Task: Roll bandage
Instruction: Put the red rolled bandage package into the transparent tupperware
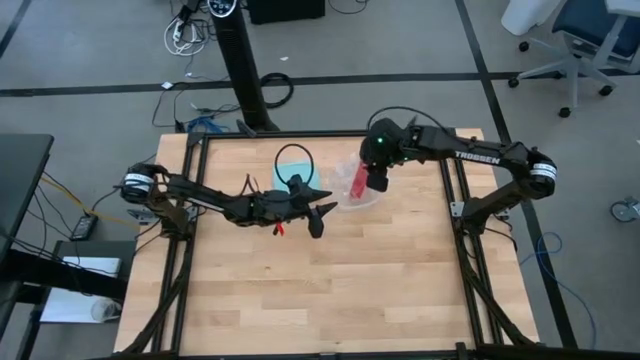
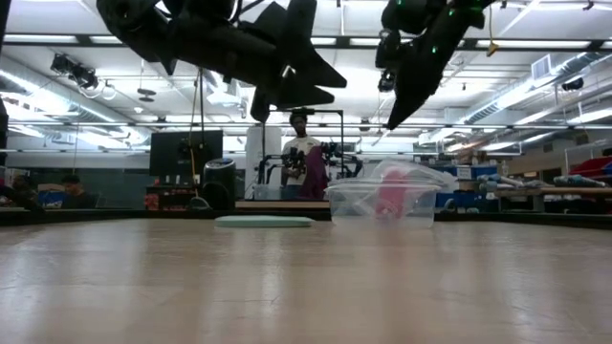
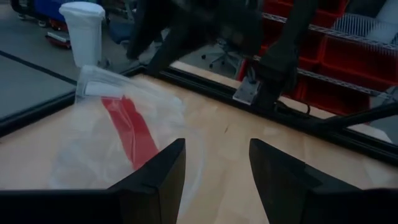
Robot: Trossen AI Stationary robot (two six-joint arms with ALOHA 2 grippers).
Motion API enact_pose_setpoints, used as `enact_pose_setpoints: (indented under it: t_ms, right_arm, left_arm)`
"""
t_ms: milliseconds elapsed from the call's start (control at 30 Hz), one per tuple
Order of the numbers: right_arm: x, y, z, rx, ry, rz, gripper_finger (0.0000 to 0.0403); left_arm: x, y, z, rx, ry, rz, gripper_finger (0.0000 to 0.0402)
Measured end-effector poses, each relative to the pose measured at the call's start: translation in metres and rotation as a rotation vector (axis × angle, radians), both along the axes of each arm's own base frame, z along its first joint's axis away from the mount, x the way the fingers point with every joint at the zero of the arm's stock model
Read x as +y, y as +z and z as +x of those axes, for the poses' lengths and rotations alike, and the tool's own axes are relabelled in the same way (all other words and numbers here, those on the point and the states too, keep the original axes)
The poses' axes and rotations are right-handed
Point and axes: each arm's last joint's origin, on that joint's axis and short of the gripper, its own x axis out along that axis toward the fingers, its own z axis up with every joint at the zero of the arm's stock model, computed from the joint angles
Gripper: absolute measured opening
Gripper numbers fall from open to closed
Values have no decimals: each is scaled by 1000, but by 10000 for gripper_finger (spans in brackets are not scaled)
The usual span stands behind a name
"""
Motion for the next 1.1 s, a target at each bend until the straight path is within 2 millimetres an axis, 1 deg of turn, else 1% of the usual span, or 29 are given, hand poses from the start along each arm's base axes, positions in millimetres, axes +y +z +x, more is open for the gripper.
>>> enact_pose_setpoints:
  t_ms: [67,133,267,367,467,600,700,800,900,1000,1100]
  right_arm:
    - [0,-10,6,24,27,-19,150]
    - [2,-23,11,91,50,-36,150]
    - [1,-45,22,260,52,-171,150]
    - [2,-59,31,314,89,-205,150]
    - [5,-77,38,368,137,-165,150]
    - [9,-96,44,389,261,-27,150]
    - [11,-107,48,405,286,3,149]
    - [7,-112,50,404,279,13,148]
    - [7,-115,50,408,252,29,146]
    - [10,-106,48,388,206,55,139]
    - [15,-85,46,341,136,79,130]
  left_arm:
    - [0,1,-1,4,-4,-1,181]
    - [0,1,-1,14,-16,-3,181]
    - [-1,1,-2,18,-28,-5,181]
    - [-1,0,-2,25,-31,-5,181]
    - [-1,0,-2,31,-31,-5,181]
    - [-1,-1,-2,35,-31,-4,181]
    - [-1,-1,-2,36,-32,-3,181]
    - [-1,-1,-2,37,-32,-2,181]
    - [-1,-1,-2,38,-32,-1,181]
    - [-1,-1,-2,40,-34,8,181]
    - [-1,-1,-2,46,-37,29,181]
